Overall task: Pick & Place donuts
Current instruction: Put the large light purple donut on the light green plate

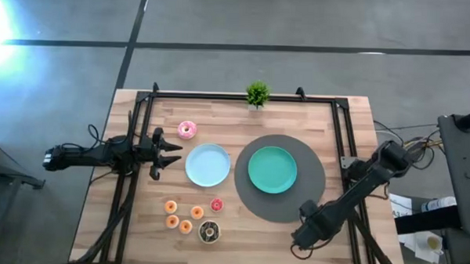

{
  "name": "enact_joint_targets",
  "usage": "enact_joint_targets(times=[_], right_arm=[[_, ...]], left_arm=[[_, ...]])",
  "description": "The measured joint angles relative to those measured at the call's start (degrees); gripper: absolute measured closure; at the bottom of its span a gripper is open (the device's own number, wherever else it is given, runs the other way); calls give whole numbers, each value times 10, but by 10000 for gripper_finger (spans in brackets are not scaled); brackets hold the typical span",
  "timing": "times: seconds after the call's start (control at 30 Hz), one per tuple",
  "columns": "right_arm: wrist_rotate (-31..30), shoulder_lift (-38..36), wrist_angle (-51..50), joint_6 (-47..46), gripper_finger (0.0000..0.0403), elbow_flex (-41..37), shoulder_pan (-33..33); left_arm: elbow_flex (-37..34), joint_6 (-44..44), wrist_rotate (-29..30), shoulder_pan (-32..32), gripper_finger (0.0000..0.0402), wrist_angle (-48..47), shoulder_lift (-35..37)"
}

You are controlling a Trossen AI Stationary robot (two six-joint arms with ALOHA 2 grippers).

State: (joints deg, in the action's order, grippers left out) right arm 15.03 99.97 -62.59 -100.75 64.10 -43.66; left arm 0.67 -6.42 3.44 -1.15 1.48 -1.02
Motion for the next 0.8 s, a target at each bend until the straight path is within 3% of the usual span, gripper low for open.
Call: enact_joint_targets(times=[0.17,0.43,0.7,0.8], right_arm=[[1,38,-1,22,177,-2,-3],[5,36,3,18,191,-31,-19],[2,35,55,12,298,-57,-25],[-31,23,58,-27,347,-58,-27]], left_arm=[[0,0,0,0,259,0,0],[0,0,0,0,259,0,0],[0,0,0,0,259,0,0],[0,0,0,0,259,0,0]])
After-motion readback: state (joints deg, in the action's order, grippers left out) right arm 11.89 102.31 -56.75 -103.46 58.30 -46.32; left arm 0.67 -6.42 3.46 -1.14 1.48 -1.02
